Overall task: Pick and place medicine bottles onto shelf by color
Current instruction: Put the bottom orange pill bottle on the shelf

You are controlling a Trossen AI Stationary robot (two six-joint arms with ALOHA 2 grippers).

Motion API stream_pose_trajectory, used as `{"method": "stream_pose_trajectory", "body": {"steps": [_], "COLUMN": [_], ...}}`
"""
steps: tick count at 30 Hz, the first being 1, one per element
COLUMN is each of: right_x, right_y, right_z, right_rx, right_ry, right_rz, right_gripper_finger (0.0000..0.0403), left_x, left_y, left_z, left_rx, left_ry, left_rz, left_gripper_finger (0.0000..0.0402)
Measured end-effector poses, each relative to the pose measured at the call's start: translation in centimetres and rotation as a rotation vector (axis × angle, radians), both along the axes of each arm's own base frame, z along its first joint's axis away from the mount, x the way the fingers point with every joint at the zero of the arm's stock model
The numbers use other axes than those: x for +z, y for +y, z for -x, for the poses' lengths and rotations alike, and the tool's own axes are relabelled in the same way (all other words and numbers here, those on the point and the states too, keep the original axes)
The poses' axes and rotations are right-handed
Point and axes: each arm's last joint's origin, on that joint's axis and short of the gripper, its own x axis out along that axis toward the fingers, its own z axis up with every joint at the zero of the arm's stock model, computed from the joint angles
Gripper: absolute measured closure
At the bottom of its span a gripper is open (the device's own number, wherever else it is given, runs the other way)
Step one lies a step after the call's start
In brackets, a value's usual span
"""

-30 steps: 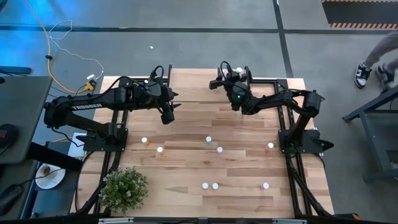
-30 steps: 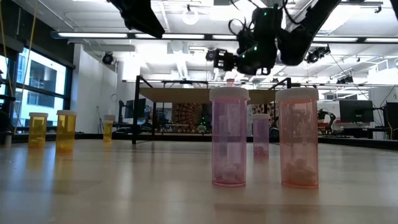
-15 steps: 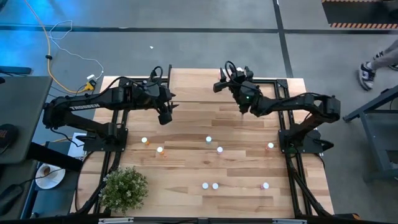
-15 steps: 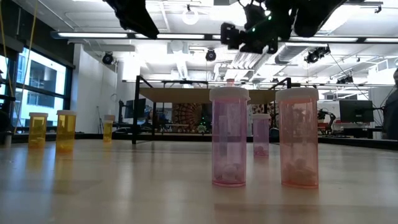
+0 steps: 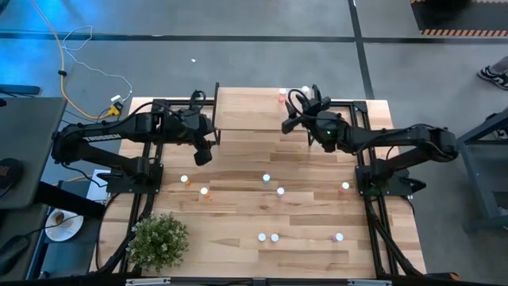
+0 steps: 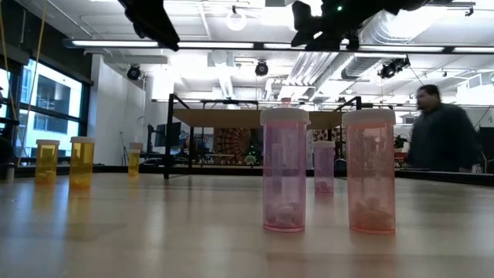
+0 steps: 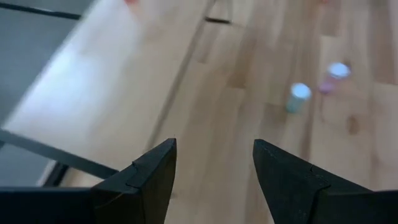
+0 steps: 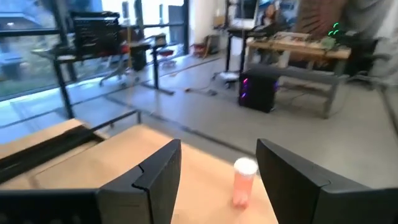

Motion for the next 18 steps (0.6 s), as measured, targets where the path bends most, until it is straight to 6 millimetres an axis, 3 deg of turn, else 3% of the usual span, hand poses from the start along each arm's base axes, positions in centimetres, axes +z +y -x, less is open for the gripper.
{"method": "stream_pose_trajectory", "body": {"steps": [6,18], "right_x": [0.0,0.0], "right_y": [1.4,3.7], "right_z": [0.8,2.1], "right_rx": [0.112,0.269], "right_ry": [0.044,0.098], "right_rz": [-0.065,-0.14], "right_gripper_finger": [0.0201,0.0201], "left_x": [-1.6,-4.9], "left_y": [-1.2,-3.0], "left_z": [-0.2,-0.6], "left_rx": [-0.086,-0.091], "left_ry": [0.028,0.053], "left_rz": [0.099,0.21], "left_gripper_finger": [0.02,0.02]}}
